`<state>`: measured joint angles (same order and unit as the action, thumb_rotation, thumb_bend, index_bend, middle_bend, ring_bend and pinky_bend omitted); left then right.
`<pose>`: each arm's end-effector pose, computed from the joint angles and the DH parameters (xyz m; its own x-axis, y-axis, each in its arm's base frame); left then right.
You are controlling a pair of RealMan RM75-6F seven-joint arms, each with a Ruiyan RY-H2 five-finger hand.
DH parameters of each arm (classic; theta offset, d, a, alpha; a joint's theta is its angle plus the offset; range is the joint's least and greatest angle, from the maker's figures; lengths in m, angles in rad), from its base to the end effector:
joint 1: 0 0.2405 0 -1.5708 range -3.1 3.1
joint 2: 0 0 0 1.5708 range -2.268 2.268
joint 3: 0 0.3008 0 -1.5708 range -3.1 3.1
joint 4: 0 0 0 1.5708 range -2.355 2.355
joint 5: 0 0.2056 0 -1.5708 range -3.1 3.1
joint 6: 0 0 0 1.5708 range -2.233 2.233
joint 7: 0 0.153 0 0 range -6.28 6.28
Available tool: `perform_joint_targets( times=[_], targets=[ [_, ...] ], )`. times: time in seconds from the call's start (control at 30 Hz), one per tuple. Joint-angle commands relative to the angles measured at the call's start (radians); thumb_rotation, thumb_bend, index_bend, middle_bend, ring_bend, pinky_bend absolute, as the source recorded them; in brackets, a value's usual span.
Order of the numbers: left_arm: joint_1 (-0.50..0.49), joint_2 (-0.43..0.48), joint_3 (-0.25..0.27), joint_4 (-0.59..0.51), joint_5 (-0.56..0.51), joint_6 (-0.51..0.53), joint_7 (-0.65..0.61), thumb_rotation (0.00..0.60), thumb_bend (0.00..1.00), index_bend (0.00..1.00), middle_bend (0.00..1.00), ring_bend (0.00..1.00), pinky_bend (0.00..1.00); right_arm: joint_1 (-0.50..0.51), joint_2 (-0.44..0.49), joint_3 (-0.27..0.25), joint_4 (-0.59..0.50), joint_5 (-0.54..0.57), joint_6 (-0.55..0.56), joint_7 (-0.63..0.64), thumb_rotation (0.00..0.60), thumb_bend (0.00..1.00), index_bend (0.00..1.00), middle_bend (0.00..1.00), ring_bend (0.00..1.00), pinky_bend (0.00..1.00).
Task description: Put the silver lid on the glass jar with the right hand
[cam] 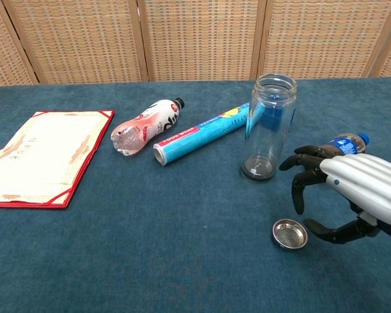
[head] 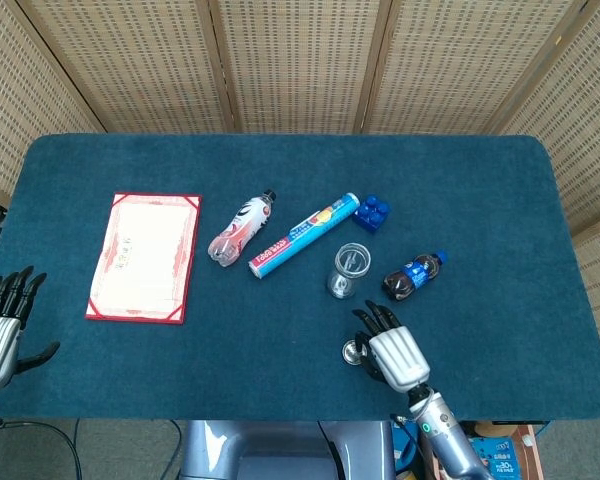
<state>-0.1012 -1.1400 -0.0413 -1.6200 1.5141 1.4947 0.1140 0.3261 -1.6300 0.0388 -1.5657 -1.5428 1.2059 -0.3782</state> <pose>-0.3414 0.1967 0.1736 0.4731 -0.0071 0.8810 0.8802 -0.0388 -0.4730 -0.2263 -0.2379 -0.0316 0.3938 -0.1919 0.8989 -0.8706 -0.3916 0.2978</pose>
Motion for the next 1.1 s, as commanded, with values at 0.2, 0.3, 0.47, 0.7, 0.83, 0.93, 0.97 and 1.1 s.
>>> perform_joint_targets(
  times=[0.2, 0.3, 0.47, 0.7, 0.83, 0.93, 0.97, 1.1],
  targets=[
    [0.0, -0.001, 0.0, -0.001, -0.001, 0.0, 0.002, 0.6, 0.2, 0.0, 0.0, 0.0, 0.0, 0.014, -0.021, 0.004, 0.022, 0.013, -0.005, 0.01, 0.6, 0.54, 0.56, 0.23, 0.0, 0.19],
    [0.0, -0.001, 0.0, 0.0, -0.001, 0.001, 0.002, 0.6, 0.2, 0.0, 0.0, 0.0, 0.0, 0.016, -0.025, 0.003, 0.026, 0.018, -0.008, 0.011, 0.6, 0.54, 0.56, 0.23, 0.0, 0.19],
    [0.0, -0.001, 0.0, 0.0, -0.003, -0.001, 0.002, 0.6, 0.2, 0.0, 0.0, 0.0, 0.0, 0.022, -0.035, 0.004, 0.038, 0.03, -0.016, 0.013, 0.6, 0.55, 0.56, 0.23, 0.0, 0.19],
    [-0.002, -0.003, -0.001, 0.001, -0.006, -0.005, 0.005, 0.6, 0.2, 0.0, 0.0, 0.0, 0.0, 0.039, -0.056, 0.012, 0.058, 0.053, -0.036, 0.018, 0.6, 0.55, 0.56, 0.23, 0.0, 0.19],
    [-0.003, -0.004, -0.001, 0.001, -0.008, -0.007, 0.006, 0.6, 0.2, 0.0, 0.0, 0.0, 0.0, 0.047, -0.068, 0.013, 0.075, 0.067, -0.048, 0.021, 0.6, 0.55, 0.56, 0.23, 0.0, 0.19],
    [-0.003, -0.005, 0.0, 0.002, -0.007, -0.007, 0.007, 0.6, 0.2, 0.0, 0.0, 0.0, 0.0, 0.051, -0.074, 0.014, 0.085, 0.074, -0.054, 0.025, 0.6, 0.56, 0.56, 0.23, 0.0, 0.19],
    [-0.003, -0.005, 0.0, 0.002, -0.008, -0.007, 0.007, 0.6, 0.2, 0.0, 0.0, 0.0, 0.0, 0.051, -0.076, 0.013, 0.087, 0.076, -0.056, 0.027, 0.6, 0.56, 0.56, 0.23, 0.0, 0.19],
    [-0.004, -0.005, 0.0, 0.003, -0.008, -0.009, 0.008, 0.6, 0.2, 0.0, 0.0, 0.0, 0.0, 0.056, -0.082, 0.013, 0.098, 0.081, -0.06, 0.032, 0.6, 0.56, 0.56, 0.23, 0.0, 0.19]
  ],
)
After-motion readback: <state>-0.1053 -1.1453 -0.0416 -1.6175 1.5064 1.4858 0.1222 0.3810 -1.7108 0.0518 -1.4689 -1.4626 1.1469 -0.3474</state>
